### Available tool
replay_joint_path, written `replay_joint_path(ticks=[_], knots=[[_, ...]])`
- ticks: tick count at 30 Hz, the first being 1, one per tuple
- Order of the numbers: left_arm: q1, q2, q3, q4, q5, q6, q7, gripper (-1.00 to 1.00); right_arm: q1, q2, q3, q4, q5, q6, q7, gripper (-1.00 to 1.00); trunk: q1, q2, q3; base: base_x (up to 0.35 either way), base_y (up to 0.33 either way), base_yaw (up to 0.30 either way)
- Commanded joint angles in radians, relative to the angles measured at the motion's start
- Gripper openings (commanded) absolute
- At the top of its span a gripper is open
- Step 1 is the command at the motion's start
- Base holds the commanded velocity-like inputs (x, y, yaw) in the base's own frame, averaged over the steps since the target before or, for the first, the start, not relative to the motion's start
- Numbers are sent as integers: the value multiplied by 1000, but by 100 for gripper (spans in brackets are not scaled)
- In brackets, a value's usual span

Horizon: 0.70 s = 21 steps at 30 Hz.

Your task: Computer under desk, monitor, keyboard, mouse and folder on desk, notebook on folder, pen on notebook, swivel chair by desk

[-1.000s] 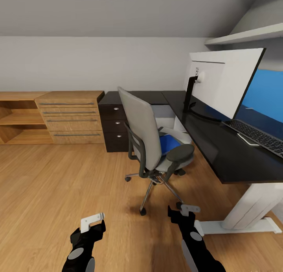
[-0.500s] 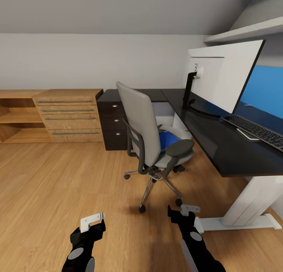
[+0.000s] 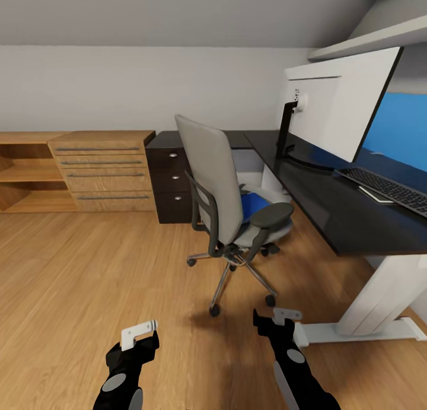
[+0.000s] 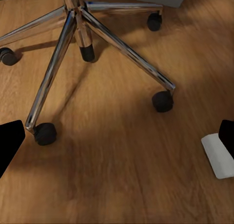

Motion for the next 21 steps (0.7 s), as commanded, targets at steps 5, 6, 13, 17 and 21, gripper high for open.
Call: replay_joint_path(ticks=[5, 6, 13, 17, 21], knots=[[0, 0, 0, -3, 9, 2, 8, 100, 0, -1, 3, -1, -6, 5, -6, 100, 19, -36, -16, 0, 0, 0], [0, 0, 0, -3, 9, 2, 8, 100, 0, -1, 3, -1, -6, 5, -6, 100, 23, -43, -20, 0, 0, 0], [0, 0, -1, -3, 9, 4, 8, 100, 0, -1, 3, -2, -6, 6, -6, 100, 50, -92, -42, 0, 0, 0], [0, 0, -1, -3, 9, 4, 8, 100, 0, -1, 3, -1, -6, 6, -6, 100, 55, -99, -52, 0, 0, 0], [0, 0, 0, -2, 9, 4, 8, 100, -1, -1, 2, -2, -6, 5, -6, 100, 55, -99, -52, 0, 0, 0]])
